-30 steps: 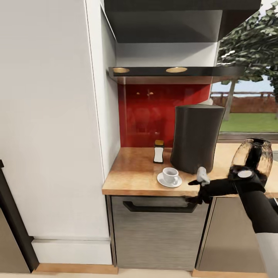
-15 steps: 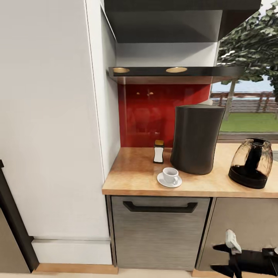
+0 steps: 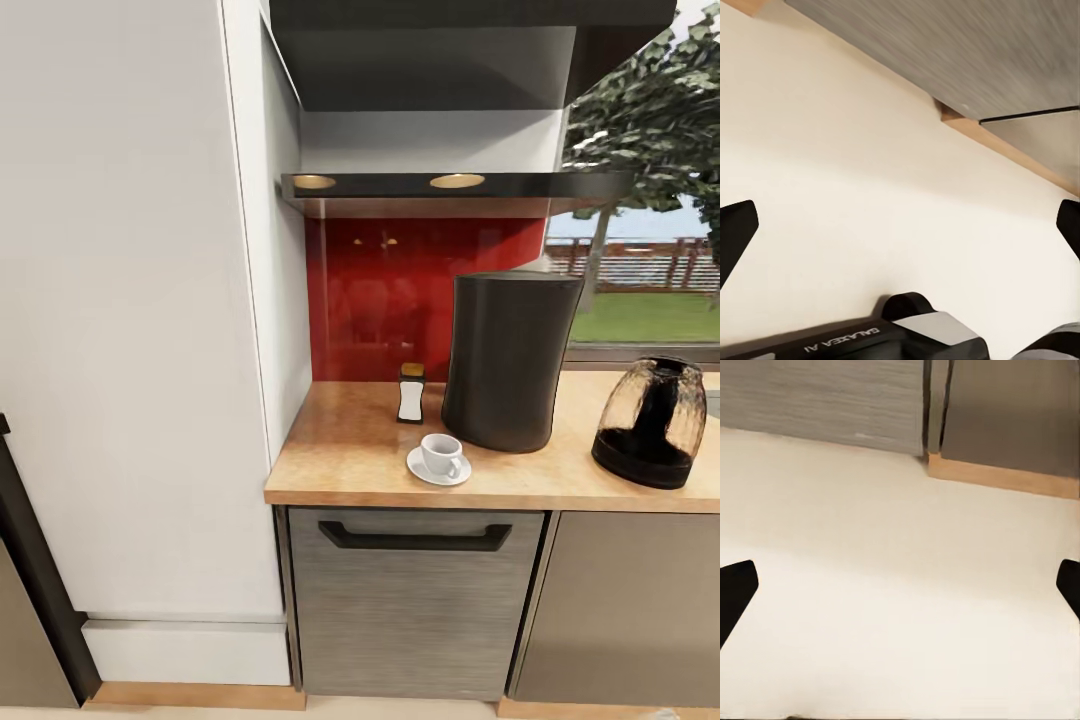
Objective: Set up a coffee station on the kitchen countertop: keep the coffee maker on the countertop, move the bottle of coffee from the kitchen shelf to the counter next to the coffee maker, place a paper coffee filter on top of the coffee maker, put the saucer next to the coffee maker with the coffee cup on the saucer, and place the electric kettle next to the coffee maker.
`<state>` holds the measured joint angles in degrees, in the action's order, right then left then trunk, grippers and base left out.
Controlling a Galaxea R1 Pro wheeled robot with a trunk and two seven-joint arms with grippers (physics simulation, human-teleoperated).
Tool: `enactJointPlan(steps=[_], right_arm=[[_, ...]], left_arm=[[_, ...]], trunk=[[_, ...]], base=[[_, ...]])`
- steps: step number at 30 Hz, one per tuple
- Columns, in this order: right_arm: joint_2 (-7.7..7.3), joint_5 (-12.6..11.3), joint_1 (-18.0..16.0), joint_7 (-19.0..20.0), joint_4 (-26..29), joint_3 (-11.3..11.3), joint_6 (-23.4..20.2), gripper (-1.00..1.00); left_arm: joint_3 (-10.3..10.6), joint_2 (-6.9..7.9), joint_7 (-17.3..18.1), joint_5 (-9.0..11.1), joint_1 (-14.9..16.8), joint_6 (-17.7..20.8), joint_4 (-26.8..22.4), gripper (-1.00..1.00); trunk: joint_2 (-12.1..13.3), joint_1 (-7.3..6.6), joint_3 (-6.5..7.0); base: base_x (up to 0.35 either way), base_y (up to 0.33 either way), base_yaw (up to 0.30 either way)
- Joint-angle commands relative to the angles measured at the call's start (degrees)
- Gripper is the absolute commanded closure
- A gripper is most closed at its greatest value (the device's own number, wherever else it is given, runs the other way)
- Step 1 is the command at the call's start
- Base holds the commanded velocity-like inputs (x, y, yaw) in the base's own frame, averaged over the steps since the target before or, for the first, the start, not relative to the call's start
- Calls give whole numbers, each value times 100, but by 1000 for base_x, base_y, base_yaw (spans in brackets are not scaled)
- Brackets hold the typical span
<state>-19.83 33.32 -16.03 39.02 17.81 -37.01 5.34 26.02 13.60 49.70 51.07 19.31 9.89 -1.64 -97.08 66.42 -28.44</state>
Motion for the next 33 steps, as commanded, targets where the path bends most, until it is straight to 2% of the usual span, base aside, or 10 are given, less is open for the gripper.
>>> enactJointPlan(steps=[1, 3, 5, 6, 10, 11, 17, 33], right_arm=[[6, 53, -7, -226, -86, -44, 44, -100], [32, 23, -6, -1258, -352, -44, 57, -100], [101, 14, -6, -1680, -433, -48, 61, -100], [114, 11, -6, -1738, -444, -50, 63, -100], [168, -4, -6, -1896, -472, -43, 65, -100], [251, -8, -6, -1938, -476, -37, 64, -100], [335, 36, -6, -1975, -486, -22, 77, -100], [366, 52, -6, -1980, -489, -17, 85, -100]], left_arm=[[35, 0, 15, 61, 3, 57, -2, -100], [35, -4, -3, 61, 2, 57, -3, -100], [35, -8, -46, 61, 2, 57, -3, -100], [35, -11, -55, 61, 2, 57, -3, -100], [35, -27, -82, 61, 2, 57, -3, -100], [35, -36, -89, 61, 2, 57, -3, -100], [35, -42, -92, 61, 2, 57, -3, -100], [35, -42, -92, 61, 2, 57, -3, -100]], trunk=[[-3, -1, -6], [-3, -1, -6], [-3, -1, -6], [-3, -1, -6], [-3, -1, -6], [-3, -1, -6], [-3, -1, -6], [638, -352, 268]], base=[[0, 0, 0], [0, 0, 0], [0, 0, 0], [0, 0, 0], [0, 0, 0], [0, 0, 0], [0, 0, 0], [0, 0, 0]])
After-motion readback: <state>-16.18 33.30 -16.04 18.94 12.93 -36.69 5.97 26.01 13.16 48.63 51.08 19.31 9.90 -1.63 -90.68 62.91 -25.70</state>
